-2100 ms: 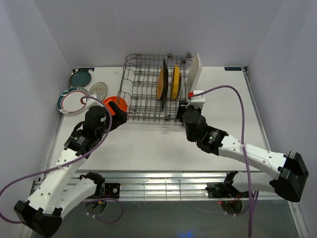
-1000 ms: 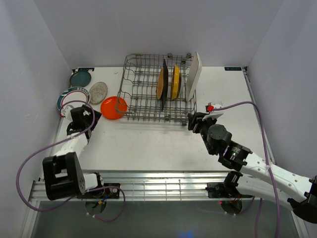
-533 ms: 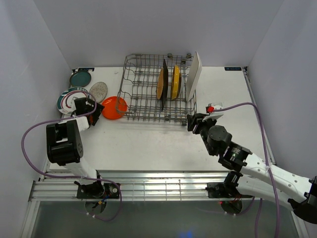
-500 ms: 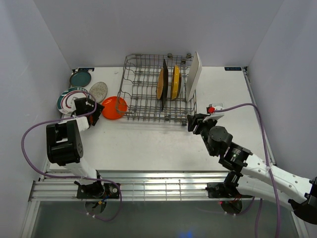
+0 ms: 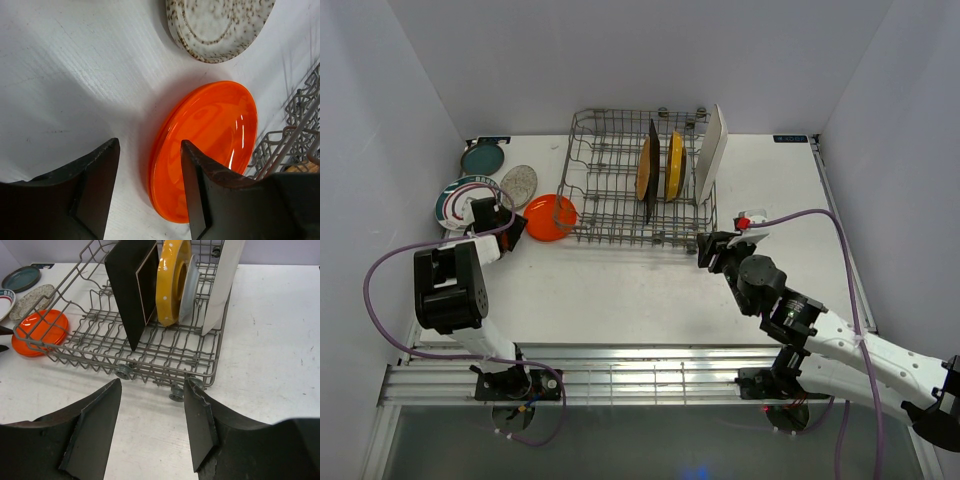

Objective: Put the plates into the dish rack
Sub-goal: Pick up the plate at the center of the board.

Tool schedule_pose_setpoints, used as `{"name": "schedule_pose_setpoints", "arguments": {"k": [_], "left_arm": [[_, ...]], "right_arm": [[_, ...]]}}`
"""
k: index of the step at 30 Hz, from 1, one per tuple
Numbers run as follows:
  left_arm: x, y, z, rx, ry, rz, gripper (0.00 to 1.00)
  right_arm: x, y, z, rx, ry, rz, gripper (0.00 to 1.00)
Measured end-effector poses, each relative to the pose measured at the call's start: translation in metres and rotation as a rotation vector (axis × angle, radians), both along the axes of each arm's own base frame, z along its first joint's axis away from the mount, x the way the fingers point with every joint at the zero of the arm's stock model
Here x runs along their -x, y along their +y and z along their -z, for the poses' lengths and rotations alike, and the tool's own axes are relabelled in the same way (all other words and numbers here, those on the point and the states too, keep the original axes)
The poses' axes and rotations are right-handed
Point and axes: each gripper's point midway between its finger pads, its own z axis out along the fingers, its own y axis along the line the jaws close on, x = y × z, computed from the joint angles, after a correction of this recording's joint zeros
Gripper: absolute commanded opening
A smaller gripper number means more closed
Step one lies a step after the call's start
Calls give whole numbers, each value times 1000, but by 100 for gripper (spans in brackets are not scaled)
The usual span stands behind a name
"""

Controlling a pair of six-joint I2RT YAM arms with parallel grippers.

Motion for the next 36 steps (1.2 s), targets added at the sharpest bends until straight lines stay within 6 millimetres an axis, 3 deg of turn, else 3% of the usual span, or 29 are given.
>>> {"name": "schedule_pose_setpoints", "arguments": {"k": [6,21,27,33,36], "left_arm": [[3,3,3,-10,19,-20,63],[-1,17,-12,44,-18,-201,67],[-11,21,-15,77,-36,-249,66],[-20,24,1,103,-8,-289,66],[-35,26,2,119,-23,-304,65]], "right_arm": [[0,2,1,3,3,-7,60],[1,6,3,6,8,-28,60],[2,5,-1,-9,1,-32,60],[2,6,-1,-10,1,-33,60],[2,6,-2,-12,-1,-35,60]]}}
